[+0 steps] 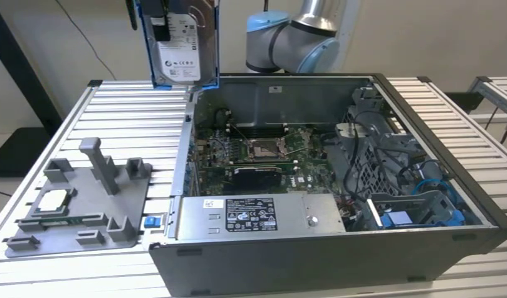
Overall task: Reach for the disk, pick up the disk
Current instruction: 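Pick up the disk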
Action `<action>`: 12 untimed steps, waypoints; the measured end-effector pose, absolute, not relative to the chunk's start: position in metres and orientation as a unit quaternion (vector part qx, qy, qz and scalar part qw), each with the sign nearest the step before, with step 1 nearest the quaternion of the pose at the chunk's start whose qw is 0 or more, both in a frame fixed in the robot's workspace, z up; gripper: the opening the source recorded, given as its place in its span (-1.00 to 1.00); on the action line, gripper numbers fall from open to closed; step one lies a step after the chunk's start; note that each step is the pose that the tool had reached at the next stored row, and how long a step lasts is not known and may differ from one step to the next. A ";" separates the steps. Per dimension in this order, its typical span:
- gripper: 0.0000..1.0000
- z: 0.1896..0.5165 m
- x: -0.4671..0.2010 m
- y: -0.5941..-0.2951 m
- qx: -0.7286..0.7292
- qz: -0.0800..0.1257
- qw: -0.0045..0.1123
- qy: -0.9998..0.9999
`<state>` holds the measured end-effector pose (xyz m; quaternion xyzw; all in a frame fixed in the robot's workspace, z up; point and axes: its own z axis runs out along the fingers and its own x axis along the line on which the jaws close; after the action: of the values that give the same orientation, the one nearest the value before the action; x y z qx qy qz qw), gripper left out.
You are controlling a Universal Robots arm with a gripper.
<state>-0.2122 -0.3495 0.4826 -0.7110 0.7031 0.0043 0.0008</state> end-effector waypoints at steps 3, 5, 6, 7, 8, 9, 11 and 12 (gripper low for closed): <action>-1.00 0.483 -0.206 -0.350 -0.711 0.004 0.001 0.703; -1.00 0.483 -0.203 -0.349 -0.711 0.004 0.001 0.703; -1.00 0.483 -0.201 -0.349 -0.711 0.004 0.001 0.703; -1.00 0.483 -0.199 -0.349 -0.711 0.004 0.001 0.703; -1.00 0.483 -0.196 -0.349 -0.711 0.004 0.001 0.703; -1.00 0.483 -0.193 -0.349 -0.711 0.004 0.001 0.703; -1.00 0.483 -0.187 -0.349 -0.711 0.004 0.001 0.703; -1.00 0.483 -0.184 -0.349 -0.711 0.004 0.001 0.703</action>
<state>-0.1837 -0.3495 0.4826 -0.7110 0.7032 0.0043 0.0008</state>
